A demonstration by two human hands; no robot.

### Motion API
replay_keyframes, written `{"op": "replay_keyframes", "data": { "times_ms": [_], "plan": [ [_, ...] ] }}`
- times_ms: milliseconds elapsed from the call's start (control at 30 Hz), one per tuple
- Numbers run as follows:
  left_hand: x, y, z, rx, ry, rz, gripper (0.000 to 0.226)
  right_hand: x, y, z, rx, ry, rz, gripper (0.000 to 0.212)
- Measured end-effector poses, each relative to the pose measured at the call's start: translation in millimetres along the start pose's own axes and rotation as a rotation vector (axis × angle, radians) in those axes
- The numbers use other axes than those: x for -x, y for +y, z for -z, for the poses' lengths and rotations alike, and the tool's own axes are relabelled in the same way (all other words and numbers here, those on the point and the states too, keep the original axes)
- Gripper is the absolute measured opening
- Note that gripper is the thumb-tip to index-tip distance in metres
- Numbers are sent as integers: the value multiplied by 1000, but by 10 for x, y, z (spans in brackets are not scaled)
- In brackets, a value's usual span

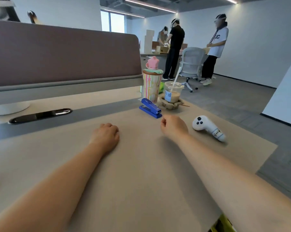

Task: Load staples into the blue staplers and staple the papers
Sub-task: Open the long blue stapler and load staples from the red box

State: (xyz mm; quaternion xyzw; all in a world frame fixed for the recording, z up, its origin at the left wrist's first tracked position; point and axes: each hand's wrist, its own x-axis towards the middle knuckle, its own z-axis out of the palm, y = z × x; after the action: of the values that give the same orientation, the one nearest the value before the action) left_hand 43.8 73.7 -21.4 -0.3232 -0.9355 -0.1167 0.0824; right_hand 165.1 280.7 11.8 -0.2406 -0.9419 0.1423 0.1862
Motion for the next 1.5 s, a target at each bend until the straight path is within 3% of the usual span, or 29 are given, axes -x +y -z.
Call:
{"op": "replay_keyframes", "data": {
  "times_ms": [233, 367, 567, 767, 867, 1000, 1067, 1167, 1300, 1400, 1500],
  "plan": [
    [-114, -92, -193, 44, -43, 93, 46, -540, -261, -314, -14, 78, 84, 15],
    [-120, -73, -189, 40, -53, 108, 49, -863, -309, -521, 74, 51, 92, 44],
    [-131, -95, -197, 36, -35, 116, 49, -1236, -357, -679, 200, -88, -96, 73],
    [-148, -101, -200, 31, -23, 123, 49, -1404, -365, -795, 161, -40, -179, 54],
    [-152, -99, -198, 41, -20, 125, 49, -1330, -358, -811, 130, 7, -106, 47],
    [-136, -78, -178, 93, 0, 157, 57, -1050, -420, -709, 21, -55, 50, 44],
    [-111, -102, -111, 251, 3, 195, 69, -839, -490, -637, -55, -120, 109, 44],
    [7, -168, 48, 681, 14, 260, 86, -493, -636, -544, -123, -217, 199, 36],
    [427, -177, 234, 968, -95, 243, 82, -50, -926, -454, -178, -296, 318, 22],
    [836, -252, 347, 967, -120, 245, 75, 260, -1207, -458, -179, -311, 396, 24],
    [1208, -434, 474, 820, -24, 292, 70, 556, -1487, -498, -193, -320, 493, 28]
  ]
}}
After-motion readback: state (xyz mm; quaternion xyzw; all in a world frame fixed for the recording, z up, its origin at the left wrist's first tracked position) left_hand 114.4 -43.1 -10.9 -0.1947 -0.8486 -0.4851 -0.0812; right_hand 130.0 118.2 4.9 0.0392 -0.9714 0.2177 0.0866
